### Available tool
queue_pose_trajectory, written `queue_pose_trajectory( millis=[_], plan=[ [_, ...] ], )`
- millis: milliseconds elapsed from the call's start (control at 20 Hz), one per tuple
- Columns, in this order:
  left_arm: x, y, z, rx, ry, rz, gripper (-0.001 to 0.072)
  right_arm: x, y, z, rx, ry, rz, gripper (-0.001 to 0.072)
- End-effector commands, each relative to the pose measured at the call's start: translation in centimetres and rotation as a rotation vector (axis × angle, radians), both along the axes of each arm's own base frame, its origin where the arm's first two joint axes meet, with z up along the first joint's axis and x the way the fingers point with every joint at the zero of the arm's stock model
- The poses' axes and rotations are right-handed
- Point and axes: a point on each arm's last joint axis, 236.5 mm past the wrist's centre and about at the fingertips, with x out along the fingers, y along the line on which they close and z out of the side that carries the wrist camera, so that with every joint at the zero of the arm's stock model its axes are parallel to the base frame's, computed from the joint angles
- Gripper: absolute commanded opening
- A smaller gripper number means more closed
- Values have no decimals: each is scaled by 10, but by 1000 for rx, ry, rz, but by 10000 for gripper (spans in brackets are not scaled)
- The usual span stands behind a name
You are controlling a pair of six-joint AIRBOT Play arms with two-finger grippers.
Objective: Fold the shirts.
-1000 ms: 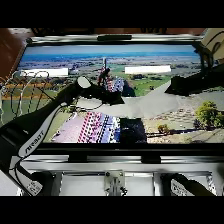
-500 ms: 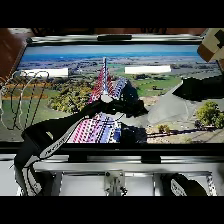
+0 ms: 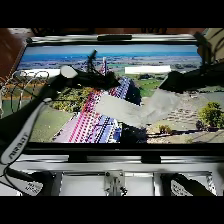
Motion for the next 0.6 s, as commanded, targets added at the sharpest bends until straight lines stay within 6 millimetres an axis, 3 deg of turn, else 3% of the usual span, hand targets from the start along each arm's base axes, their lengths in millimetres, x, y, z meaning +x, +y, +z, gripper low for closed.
queue_pose_trajectory(
  millis=[0,150,250,400,450,500,550],
  plan=[
    [9,117,34,260,-122,96,30,26,49,-39,-8,8,85,70],
    [-11,165,87,277,-189,149,31,41,116,-87,-5,25,163,70],
    [-31,172,126,263,-268,165,31,54,153,-124,5,41,153,70],
    [-61,165,167,238,-366,153,31,60,203,-169,99,111,109,104],
    [-68,161,176,231,-386,145,31,58,218,-176,157,153,97,262],
    [-73,158,180,227,-398,138,31,55,226,-179,191,172,107,494],
    [-76,155,182,224,-404,129,31,53,227,-180,196,181,120,529]
  ],
)
